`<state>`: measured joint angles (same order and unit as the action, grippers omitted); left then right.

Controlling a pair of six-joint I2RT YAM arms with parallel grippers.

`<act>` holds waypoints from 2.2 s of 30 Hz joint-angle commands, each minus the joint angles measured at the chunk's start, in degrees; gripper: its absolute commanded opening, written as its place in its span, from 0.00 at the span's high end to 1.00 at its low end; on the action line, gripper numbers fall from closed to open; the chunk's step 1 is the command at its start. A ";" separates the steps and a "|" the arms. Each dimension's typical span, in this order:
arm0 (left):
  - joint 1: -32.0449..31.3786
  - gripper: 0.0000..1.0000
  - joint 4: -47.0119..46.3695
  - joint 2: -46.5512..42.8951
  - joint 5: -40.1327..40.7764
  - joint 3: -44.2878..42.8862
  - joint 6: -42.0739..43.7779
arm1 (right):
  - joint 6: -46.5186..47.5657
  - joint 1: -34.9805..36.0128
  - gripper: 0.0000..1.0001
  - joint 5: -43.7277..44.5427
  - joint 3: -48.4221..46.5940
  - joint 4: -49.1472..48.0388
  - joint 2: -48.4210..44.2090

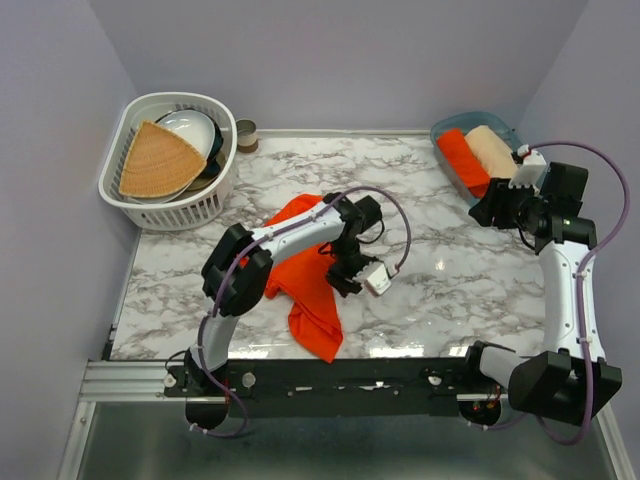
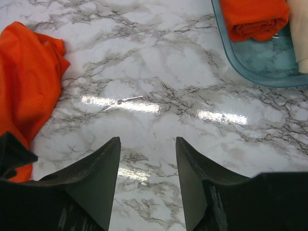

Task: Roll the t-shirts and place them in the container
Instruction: Flatten out the T-shirt at the center of the board.

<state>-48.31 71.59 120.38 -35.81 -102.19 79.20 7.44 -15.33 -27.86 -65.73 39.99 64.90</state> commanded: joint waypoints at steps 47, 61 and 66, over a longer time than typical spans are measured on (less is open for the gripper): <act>-8.39 1.00 -3.40 2.04 -4.07 -4.71 -0.50 | 2.05 -0.31 0.42 5.36 -1.40 2.73 -0.48; -2.92 1.00 -48.29 -13.59 24.34 -29.19 -29.70 | 6.62 -0.31 0.42 -2.18 -8.80 2.20 2.33; -2.40 1.00 -43.91 -19.98 38.26 -28.03 -33.66 | 9.51 -0.31 0.42 -8.17 -6.43 2.90 1.10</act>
<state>-51.55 30.46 106.02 -13.50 -135.15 51.13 13.45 -15.40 -28.77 -72.84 42.09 67.07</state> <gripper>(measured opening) 0.007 0.577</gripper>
